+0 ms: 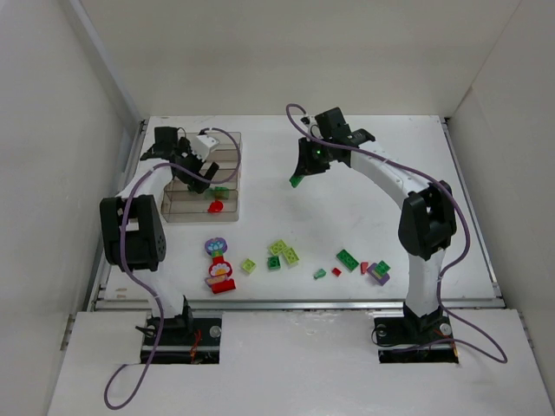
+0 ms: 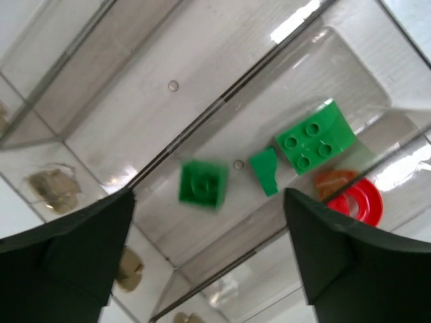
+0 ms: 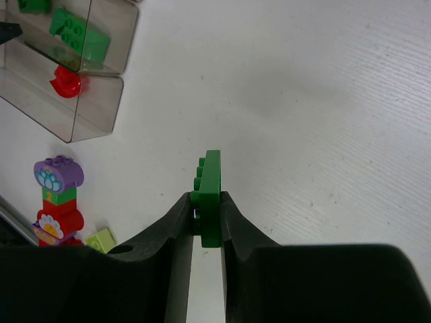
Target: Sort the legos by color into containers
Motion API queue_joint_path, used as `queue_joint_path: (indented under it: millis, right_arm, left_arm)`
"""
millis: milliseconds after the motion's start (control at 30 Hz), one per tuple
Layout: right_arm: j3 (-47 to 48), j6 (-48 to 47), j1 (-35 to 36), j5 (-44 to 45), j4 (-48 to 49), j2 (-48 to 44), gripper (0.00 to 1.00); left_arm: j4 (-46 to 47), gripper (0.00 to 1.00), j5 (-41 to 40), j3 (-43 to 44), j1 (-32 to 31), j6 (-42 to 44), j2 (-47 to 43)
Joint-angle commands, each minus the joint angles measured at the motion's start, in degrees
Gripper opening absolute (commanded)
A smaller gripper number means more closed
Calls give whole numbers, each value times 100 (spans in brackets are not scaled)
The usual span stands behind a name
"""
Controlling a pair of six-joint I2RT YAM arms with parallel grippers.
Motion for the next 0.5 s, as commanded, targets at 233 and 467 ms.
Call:
queue_joint_path:
  millis: [233, 467]
  right_arm:
    - [484, -221, 46, -519, 80, -355, 0]
    - [791, -108, 152, -670, 317, -768, 0]
  left_arm:
    - [-707, 99, 970, 15, -272, 1074, -1659]
    - [-244, 99, 2402, -194, -1011, 1586, -2757]
